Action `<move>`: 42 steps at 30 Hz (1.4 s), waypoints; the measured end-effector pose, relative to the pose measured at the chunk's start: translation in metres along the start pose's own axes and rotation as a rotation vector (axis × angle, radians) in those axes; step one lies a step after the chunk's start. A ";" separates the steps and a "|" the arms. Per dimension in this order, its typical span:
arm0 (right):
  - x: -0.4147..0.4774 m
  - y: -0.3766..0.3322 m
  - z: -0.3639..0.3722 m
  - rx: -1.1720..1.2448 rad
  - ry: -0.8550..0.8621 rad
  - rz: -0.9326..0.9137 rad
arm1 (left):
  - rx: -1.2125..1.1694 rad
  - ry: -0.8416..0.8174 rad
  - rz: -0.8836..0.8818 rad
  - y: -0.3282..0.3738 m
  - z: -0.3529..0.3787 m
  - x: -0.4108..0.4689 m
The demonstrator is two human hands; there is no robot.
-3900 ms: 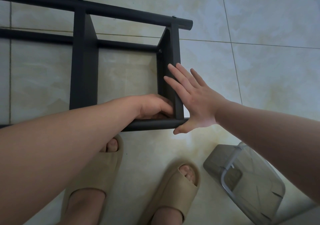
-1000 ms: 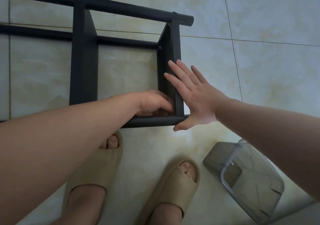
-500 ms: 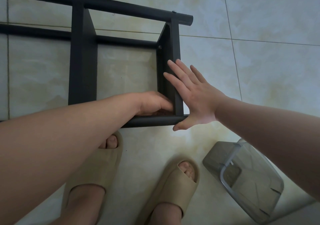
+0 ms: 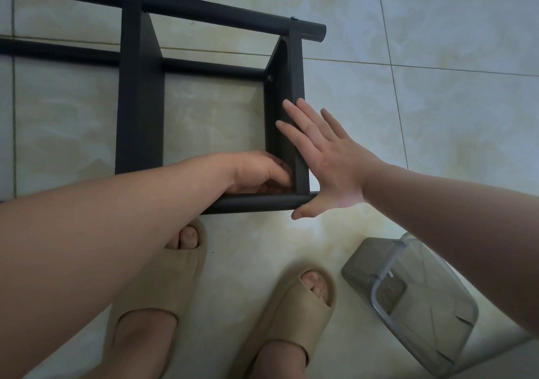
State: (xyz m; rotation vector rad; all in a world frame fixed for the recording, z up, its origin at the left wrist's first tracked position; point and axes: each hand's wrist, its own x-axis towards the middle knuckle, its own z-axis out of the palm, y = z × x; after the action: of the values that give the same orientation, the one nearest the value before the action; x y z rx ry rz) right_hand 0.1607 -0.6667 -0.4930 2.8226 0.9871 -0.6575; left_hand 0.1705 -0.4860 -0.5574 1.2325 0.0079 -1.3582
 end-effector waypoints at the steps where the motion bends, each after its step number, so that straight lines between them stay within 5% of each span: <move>1: 0.000 0.000 0.000 0.001 0.004 -0.001 | -0.011 -0.011 -0.012 0.000 0.000 0.000; 10: 0.000 0.001 0.001 0.006 0.019 -0.004 | 0.255 0.117 0.011 0.003 0.003 -0.001; 27: -0.001 0.000 -0.001 0.005 0.011 0.002 | -0.024 -0.013 0.019 0.001 0.000 0.000; 33: 0.000 0.000 0.000 0.009 0.007 0.001 | 0.236 0.123 0.015 0.004 0.004 -0.003; 42: -0.001 0.002 0.001 0.022 0.016 -0.005 | 0.090 0.084 0.041 0.003 0.004 -0.003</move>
State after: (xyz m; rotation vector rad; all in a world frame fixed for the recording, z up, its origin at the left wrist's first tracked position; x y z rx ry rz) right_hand 0.1609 -0.6685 -0.4938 2.8496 0.9957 -0.6505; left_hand 0.1690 -0.4874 -0.5517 1.3575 -0.0198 -1.2821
